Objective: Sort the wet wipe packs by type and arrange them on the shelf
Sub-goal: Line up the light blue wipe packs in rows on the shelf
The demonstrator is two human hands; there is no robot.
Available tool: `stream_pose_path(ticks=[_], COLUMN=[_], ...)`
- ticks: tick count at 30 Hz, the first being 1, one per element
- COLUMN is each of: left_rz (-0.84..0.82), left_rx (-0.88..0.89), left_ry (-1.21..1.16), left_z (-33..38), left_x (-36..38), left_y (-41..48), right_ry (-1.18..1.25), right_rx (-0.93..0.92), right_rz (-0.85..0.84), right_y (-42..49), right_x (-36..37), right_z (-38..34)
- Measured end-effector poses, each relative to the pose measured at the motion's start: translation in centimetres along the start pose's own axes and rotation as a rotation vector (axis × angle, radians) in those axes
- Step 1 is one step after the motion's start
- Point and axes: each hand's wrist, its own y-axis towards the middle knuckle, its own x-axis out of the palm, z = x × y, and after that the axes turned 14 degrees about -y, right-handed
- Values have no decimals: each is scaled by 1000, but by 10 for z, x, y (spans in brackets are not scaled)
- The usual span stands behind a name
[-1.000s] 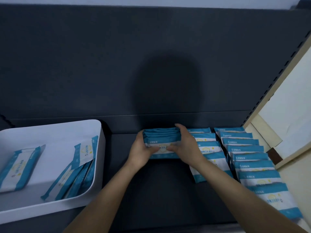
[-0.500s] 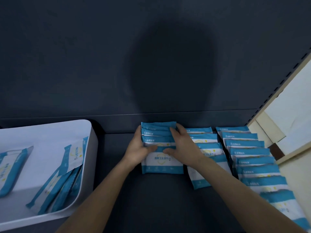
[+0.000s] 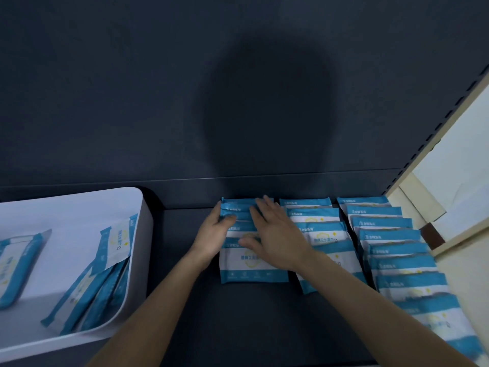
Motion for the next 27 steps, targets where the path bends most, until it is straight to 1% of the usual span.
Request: stream_pose_path(ticks=[3, 5, 8, 11, 14, 19, 22, 27], left_rz=[14, 26, -14, -49, -42, 5, 19, -74], left_rx=[4, 29, 121, 169, 185, 163, 177, 188], left_ry=[5, 47, 137, 183, 173, 61, 70, 102], left_z=[-2, -4, -7, -10, -19, -17, -15, -12], left_x=[4, 1, -4, -3, 3, 0, -5, -2], left_y=[0, -2, -13, -26, -31, -40, -45, -48], right_ry=[-84, -95, -115, -70, -72, -101, -96, -93], right_rx=[-32, -37, -56, -71, -82, -95, -98, -72], right_rz=[-44, -56, -46, -72, -100, -27, -31, -42], right_y=[1, -1, -10, -22, -25, -38, -52, -53], right_x=[13, 17, 15, 19, 26, 28, 34, 34], right_z=[1, 4, 0, -10, -13, -18, -25, -27])
